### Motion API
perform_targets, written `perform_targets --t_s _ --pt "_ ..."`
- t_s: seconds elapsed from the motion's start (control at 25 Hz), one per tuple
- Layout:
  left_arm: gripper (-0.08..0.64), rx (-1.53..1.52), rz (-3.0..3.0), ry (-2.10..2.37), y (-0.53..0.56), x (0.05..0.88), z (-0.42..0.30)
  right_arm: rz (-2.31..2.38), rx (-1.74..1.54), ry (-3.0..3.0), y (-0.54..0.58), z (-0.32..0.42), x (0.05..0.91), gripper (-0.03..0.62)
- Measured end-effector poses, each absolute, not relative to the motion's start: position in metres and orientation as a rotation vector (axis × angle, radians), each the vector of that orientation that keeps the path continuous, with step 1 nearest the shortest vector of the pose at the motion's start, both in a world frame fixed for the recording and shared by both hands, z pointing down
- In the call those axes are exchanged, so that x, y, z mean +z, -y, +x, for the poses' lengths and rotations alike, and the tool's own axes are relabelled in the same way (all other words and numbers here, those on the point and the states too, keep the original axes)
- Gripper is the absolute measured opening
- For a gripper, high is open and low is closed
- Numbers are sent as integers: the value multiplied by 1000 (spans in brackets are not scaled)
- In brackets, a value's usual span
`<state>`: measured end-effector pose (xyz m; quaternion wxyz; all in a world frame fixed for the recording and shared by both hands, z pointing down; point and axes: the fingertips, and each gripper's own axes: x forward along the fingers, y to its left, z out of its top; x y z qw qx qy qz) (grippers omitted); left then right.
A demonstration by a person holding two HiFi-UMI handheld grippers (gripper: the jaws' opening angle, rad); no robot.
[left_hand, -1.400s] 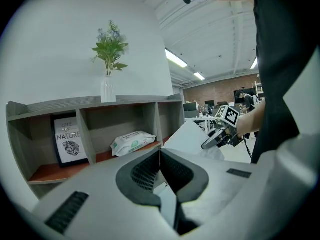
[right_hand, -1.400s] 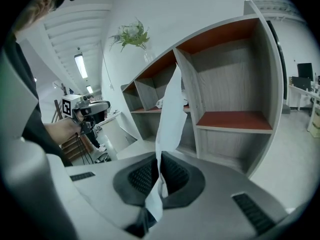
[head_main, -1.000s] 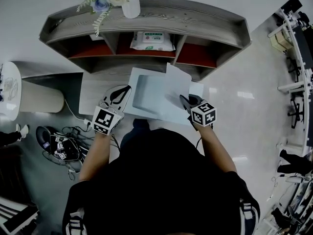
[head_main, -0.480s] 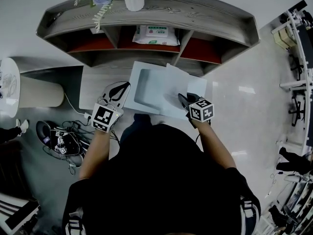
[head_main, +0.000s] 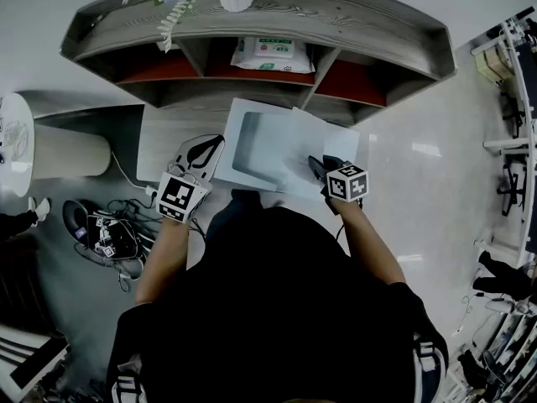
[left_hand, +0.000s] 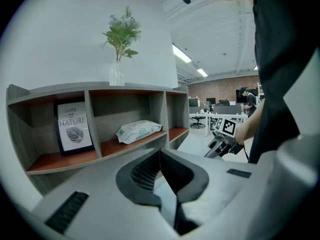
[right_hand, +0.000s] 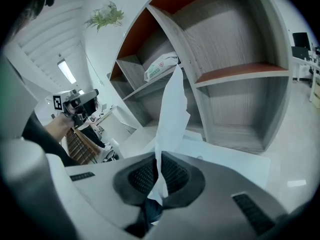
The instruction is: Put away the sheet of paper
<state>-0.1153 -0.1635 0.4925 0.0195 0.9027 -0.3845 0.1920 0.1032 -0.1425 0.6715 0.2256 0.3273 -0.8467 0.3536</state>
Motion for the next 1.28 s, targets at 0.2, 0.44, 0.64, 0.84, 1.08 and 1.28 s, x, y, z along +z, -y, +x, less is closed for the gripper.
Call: perform_targets --t_s 0.2,0.44,0.64,0.84,1.08,1.28 --pt "21 605 2799 1185 167 495 -115 868 1008 2353 140 93 672 14" --pt "20 609 2798 1167 168 501 -113 827 1046 2377 135 80 670 14" --pt "20 623 2790 1155 168 506 -114 787 1157 2371 126 74 683 14" --pt "21 632 2778 1152 169 510 -117 752 1187 2399 125 63 679 14" --pt "21 635 2786 1125 171 512 -112 768 1229 2345 127 70 705 14" --pt "21 637 2775 1131 176 515 -117 817 1340 2270 130 90 738 14"
